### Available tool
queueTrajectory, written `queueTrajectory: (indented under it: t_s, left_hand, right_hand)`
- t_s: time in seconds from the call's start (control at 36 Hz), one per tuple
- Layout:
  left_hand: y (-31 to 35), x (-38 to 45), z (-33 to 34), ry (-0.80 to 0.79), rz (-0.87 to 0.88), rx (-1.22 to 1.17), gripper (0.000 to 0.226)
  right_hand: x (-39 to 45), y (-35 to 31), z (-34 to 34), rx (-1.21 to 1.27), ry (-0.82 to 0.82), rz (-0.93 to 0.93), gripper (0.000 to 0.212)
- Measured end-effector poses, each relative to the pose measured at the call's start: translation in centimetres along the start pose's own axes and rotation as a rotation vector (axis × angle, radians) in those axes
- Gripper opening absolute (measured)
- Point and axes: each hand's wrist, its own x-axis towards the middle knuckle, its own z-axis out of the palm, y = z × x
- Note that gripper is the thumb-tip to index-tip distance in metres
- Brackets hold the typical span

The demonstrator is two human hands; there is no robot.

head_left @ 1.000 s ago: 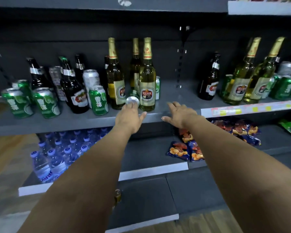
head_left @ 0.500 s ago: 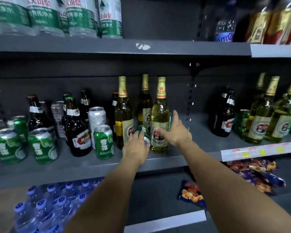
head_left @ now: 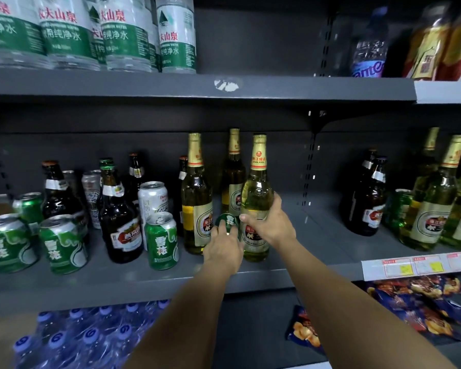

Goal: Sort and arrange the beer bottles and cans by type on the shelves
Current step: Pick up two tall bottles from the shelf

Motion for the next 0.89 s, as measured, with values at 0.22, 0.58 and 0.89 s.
queueTrajectory:
  t_s: [0.22, 0.58, 0.89]
  left_hand:
    - [0.3, 0.2, -0.1, 0.050, -0.002, 0.136, 0.045]
    - [1.9, 1.7, -0.3, 0.126, -0.120, 0.033, 0.048]
    - [3.0, 2.0, 0.1, 0.122, -0.153, 0.052, 0.052]
  right_hand:
    - [0.7, 0.2, -0.3, -0.128, -0.031, 0.016, 0.071]
    - [2.7, 3.0, -4.2, -0.005, -0.031, 0.146, 0.068]
    - [3.1, 3.8, -3.6, 0.081, -0.019, 0.111, 0.062]
